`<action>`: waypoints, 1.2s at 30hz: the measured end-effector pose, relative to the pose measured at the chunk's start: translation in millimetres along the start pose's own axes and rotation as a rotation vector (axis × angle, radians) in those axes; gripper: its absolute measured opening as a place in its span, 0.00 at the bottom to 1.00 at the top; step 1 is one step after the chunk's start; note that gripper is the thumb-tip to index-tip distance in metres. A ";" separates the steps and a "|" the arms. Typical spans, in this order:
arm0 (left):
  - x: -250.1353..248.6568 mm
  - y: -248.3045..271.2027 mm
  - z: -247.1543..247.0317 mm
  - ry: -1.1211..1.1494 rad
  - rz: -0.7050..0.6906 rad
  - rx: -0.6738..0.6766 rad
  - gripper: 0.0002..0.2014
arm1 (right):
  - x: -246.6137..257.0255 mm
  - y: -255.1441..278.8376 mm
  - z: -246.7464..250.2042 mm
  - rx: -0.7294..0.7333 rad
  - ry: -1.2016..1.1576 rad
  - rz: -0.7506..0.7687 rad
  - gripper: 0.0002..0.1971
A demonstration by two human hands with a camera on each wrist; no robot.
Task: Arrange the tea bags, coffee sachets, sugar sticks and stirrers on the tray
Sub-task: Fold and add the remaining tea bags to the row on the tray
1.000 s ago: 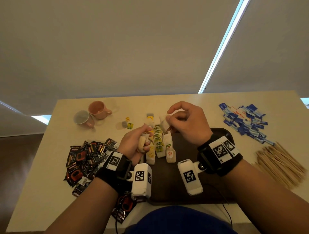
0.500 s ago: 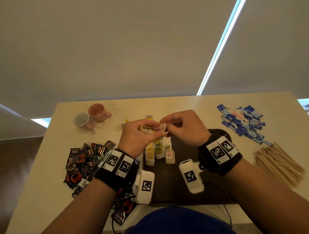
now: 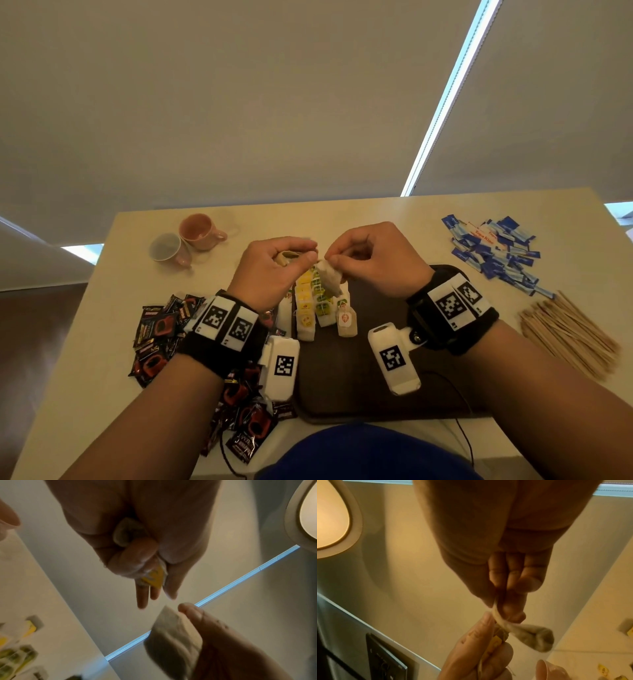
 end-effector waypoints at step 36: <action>-37.4 2.8 3.2 0.022 -0.074 0.093 0.06 | -54.3 45.6 -51.8 0.051 -0.451 -0.461 0.10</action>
Point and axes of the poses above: each hand's wrist, its own y-axis away from the middle knuckle, its own z-axis out of the back of the hand, x = y × z, the point moved 2 cm from there along -y, towards the middle knuckle, and after that the axes turned 15 degrees about z, right-handed, at the moved point
